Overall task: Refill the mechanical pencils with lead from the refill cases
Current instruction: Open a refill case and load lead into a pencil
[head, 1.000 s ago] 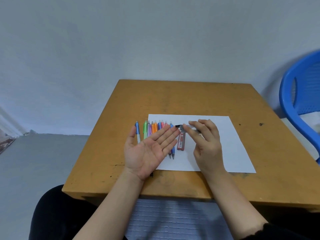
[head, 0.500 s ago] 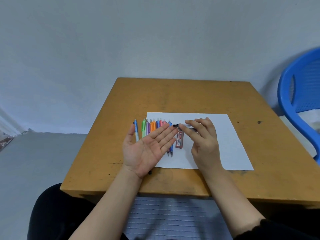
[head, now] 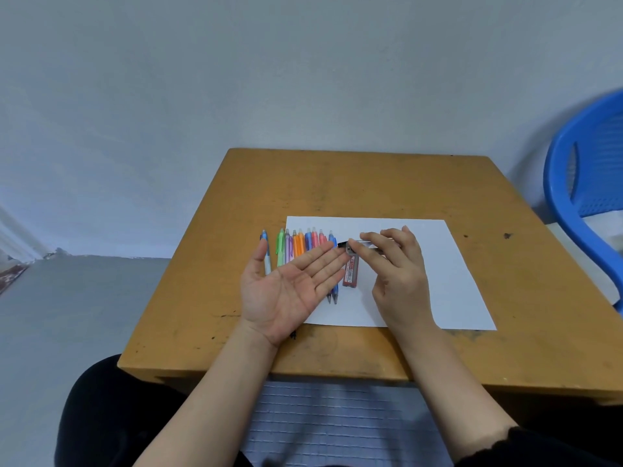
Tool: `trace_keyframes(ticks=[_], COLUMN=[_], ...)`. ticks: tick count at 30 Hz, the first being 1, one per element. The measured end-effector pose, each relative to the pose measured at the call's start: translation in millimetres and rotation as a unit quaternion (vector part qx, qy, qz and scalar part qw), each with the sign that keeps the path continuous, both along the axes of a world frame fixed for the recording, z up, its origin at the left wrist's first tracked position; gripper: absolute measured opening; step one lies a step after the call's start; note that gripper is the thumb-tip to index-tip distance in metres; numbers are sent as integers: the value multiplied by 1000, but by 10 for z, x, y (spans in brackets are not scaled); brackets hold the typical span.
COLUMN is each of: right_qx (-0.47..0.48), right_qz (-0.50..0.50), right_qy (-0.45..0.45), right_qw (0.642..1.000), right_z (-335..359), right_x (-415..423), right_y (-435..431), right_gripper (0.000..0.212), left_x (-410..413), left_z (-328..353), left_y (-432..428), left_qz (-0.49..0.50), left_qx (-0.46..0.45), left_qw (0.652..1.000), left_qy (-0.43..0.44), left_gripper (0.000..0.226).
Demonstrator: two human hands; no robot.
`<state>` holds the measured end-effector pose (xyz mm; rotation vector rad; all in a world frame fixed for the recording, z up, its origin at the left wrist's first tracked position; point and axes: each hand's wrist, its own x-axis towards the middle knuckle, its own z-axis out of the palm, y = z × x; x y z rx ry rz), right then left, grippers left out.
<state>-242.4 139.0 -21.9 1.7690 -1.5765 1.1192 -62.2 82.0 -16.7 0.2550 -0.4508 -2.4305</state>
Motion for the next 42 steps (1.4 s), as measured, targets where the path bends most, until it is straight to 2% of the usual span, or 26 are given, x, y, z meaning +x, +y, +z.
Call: trace_keyframes(ticks=[9,19,23,26,31,35,40,42], right_qx=[-66,-40,-32,-29,-22,-4,13,16], right_qz=[-24,10,5,16,4,19,6,2], right_qy=[-8,-2,-34,-9,-20,-6,-20,-15], right_qw=[998,999,999,999,1000,1000,1000,1000], right_z=[20,0,12,8,3,-12,6,2], right_x=[13,-11,-3,-13,4,-15,7,6], right_y=[41,30,28,33,36,23,38,29], right_gripper=[43,37,47,35,43,36,49,45], left_x=[7,5,4,6,7,0,-2,-10], left_z=[5,13,15,15,12,20,23,27], left_y=[7,17,19,22,26,27,35,38], left_qz=[-20,-26,-26,-29,-31,-23,-20,-17], left_qx=[-1,-6,1,-5,2,-2,6,14], left_qw=[1000,1000,1000,999,999,1000,1000,1000], left_qy=[11,10,16,11,10,3,-1,-10], left_gripper=[90,92,91,91,88,91,86,84])
